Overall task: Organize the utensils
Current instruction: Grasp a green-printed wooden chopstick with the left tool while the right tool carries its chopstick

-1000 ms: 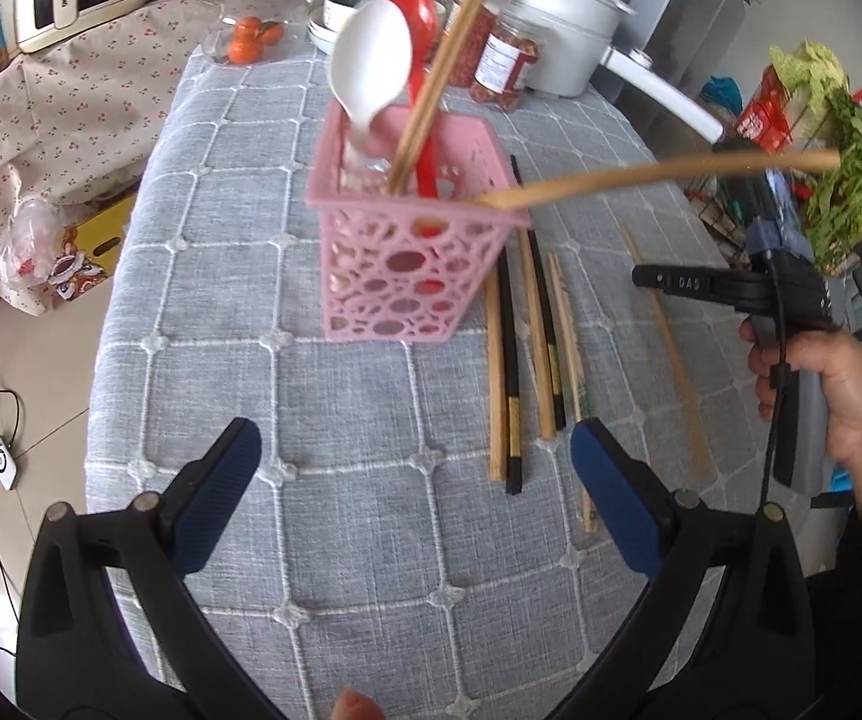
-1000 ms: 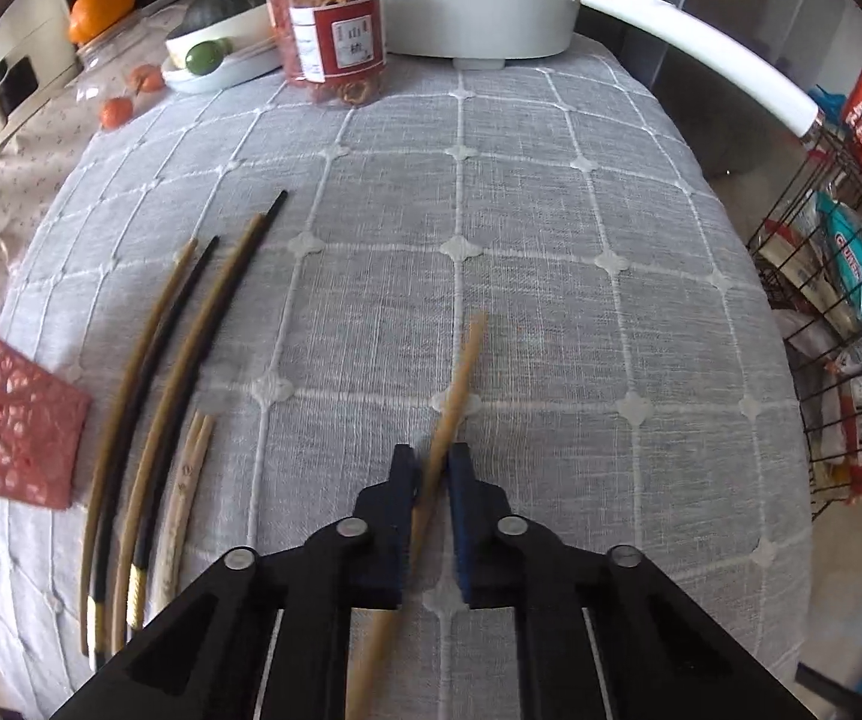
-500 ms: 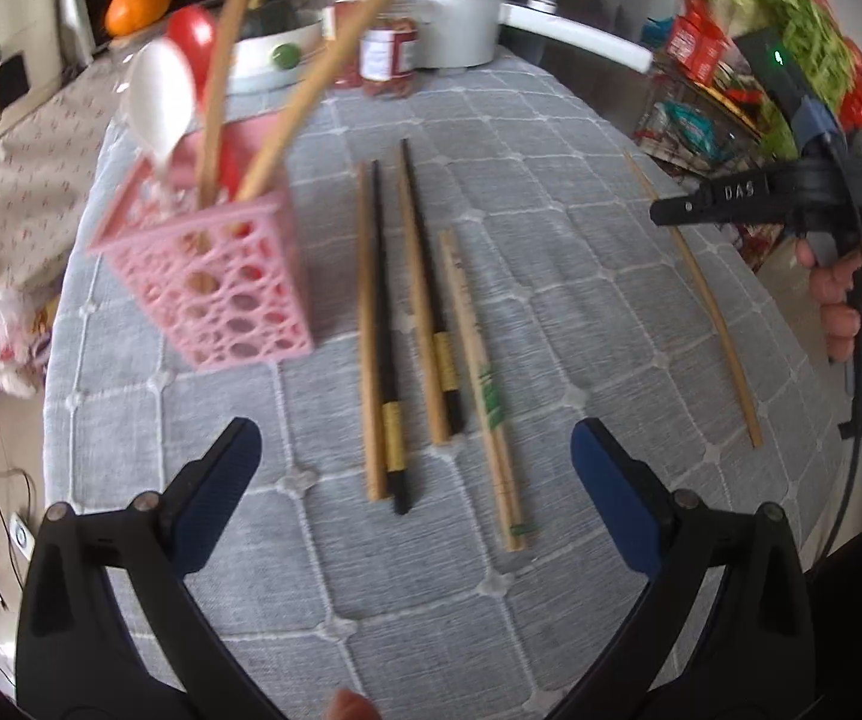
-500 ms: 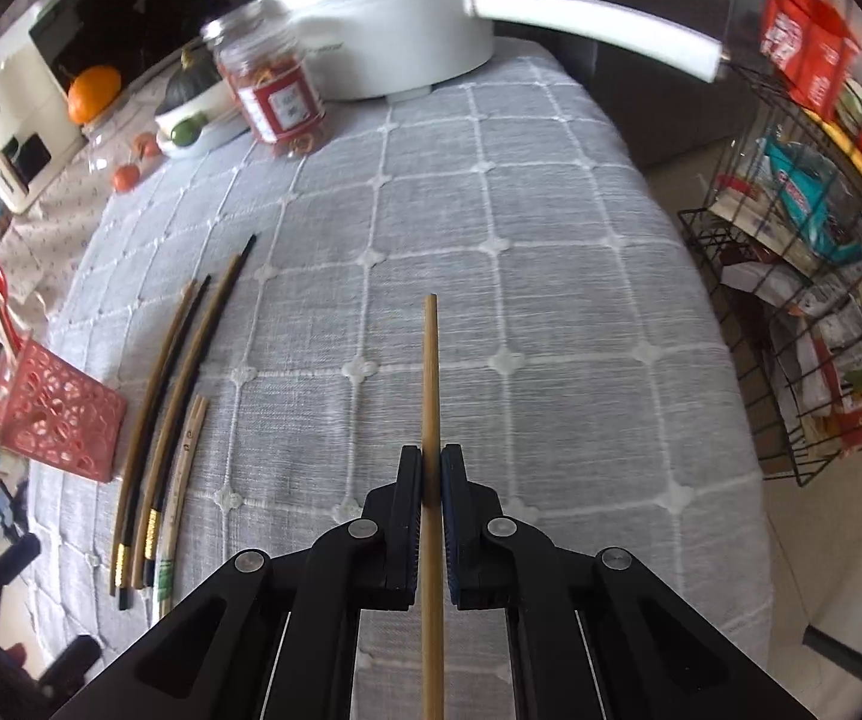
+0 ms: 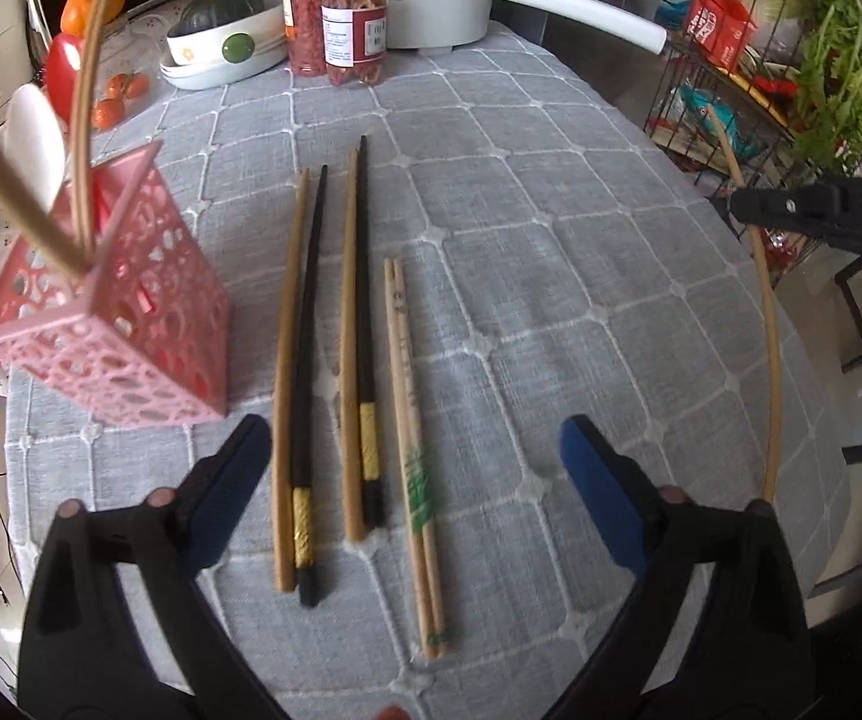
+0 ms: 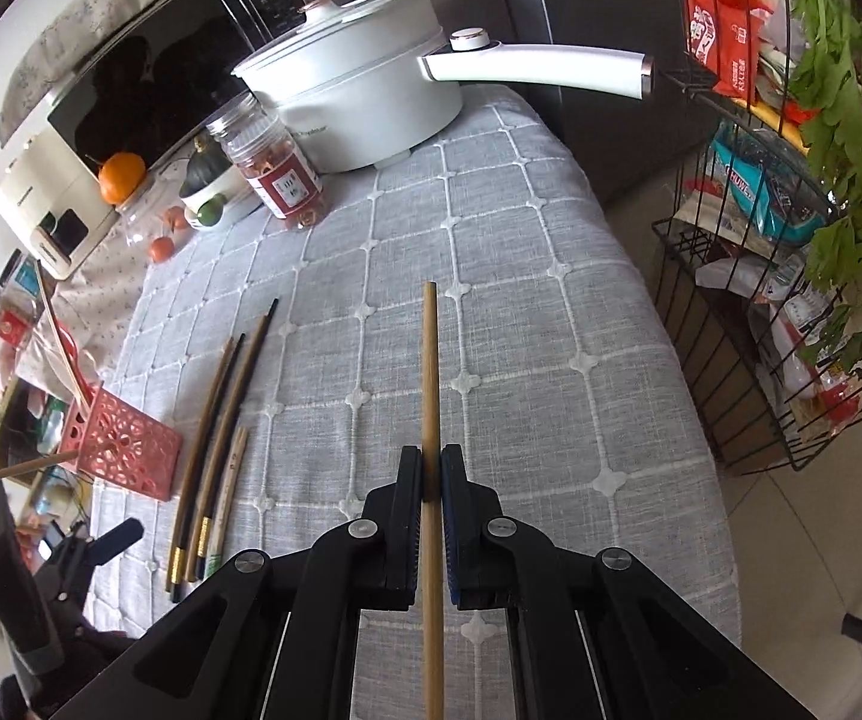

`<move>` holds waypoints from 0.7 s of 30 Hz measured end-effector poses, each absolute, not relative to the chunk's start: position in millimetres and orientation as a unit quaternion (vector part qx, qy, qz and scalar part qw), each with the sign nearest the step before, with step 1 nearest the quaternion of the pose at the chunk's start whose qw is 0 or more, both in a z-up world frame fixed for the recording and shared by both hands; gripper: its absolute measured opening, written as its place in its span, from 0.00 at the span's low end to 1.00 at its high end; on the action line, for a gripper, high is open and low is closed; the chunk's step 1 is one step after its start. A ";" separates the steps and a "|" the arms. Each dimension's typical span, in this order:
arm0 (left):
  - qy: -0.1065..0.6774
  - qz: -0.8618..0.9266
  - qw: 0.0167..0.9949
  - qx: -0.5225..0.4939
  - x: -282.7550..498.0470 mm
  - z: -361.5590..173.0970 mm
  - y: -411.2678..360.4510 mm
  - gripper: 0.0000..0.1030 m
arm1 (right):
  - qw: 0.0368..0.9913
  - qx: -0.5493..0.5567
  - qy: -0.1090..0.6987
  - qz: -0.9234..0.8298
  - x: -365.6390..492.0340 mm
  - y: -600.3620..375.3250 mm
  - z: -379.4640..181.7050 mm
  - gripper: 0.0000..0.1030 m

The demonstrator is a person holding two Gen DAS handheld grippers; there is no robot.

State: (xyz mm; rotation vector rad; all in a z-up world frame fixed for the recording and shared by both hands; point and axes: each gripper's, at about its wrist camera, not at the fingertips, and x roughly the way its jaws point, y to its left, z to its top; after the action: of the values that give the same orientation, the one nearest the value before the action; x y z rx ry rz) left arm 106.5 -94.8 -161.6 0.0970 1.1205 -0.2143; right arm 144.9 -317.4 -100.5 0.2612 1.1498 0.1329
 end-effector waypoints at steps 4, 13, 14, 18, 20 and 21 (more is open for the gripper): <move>0.520 -0.108 0.846 0.050 117.4 -170.0 -103.9 0.57 | 0.827 0.119 0.546 0.067 146.9 -315.9 -104.3 0.06; 0.506 -0.084 0.853 0.090 136.3 -183.6 -109.3 0.36 | 0.823 0.130 0.550 0.062 147.0 -324.0 -109.6 0.06; 0.506 -0.086 0.854 0.089 137.0 -183.7 -109.1 0.35 | 0.823 0.130 0.550 0.062 147.0 -324.2 -110.1 0.06; 0.512 -0.103 0.848 0.084 136.7 -183.3 -110.1 0.22 | 0.822 0.130 0.552 0.060 146.8 -324.0 -111.1 0.06; 0.514 -0.109 0.846 0.086 135.7 -184.7 -112.0 0.22 | 0.821 0.129 0.552 0.060 146.5 -322.6 -110.9 0.06; 0.516 -0.109 0.845 0.088 135.6 -185.6 -112.4 0.22 | 0.821 0.128 0.552 0.060 146.4 -321.9 -110.7 0.06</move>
State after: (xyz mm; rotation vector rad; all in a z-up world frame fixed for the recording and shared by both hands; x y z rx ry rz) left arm 135.6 -112.4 -185.6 0.1849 1.0892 -0.2302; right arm 146.4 -321.9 -110.7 0.2724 1.1756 0.1283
